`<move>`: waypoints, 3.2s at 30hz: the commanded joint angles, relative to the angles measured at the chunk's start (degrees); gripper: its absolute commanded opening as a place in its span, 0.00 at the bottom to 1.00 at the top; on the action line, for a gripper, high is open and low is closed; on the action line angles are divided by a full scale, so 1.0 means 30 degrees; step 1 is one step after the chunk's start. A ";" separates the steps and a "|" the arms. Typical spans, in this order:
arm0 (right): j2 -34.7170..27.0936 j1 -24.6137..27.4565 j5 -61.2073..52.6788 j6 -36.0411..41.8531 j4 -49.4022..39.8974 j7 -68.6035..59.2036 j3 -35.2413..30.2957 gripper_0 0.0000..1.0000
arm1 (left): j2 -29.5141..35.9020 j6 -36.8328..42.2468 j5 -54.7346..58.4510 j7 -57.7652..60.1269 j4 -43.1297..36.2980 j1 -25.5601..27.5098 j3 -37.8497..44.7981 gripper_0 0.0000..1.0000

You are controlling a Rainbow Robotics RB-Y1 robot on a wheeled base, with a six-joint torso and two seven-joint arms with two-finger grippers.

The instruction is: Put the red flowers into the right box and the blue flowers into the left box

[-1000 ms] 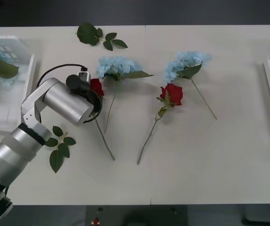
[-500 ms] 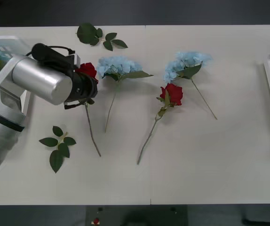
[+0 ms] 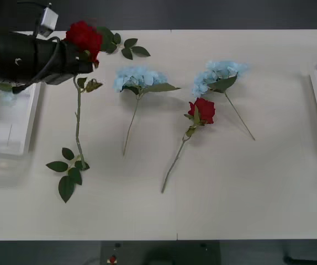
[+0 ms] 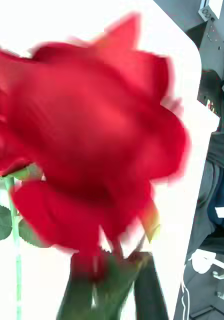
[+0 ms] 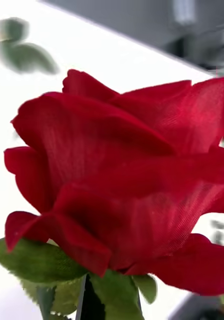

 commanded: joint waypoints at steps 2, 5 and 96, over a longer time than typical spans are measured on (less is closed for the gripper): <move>-0.0205 -0.0410 -0.0295 -0.0092 0.0363 0.1187 -0.0250 0.83 | -0.0114 -0.2182 0.5063 -0.7208 0.2836 -0.0093 -0.0367 0.00; -0.0205 -0.0410 -0.1291 -0.0062 0.0538 0.2623 -0.0426 0.89 | -0.0788 -0.2973 0.7787 -1.1427 0.4711 -0.0064 -0.0748 0.00; 0.4717 1.2598 -3.2082 0.8112 -1.8563 1.4680 -0.5202 0.00 | -0.6560 -1.8882 2.0942 -2.3836 0.4594 0.0112 -1.1705 0.78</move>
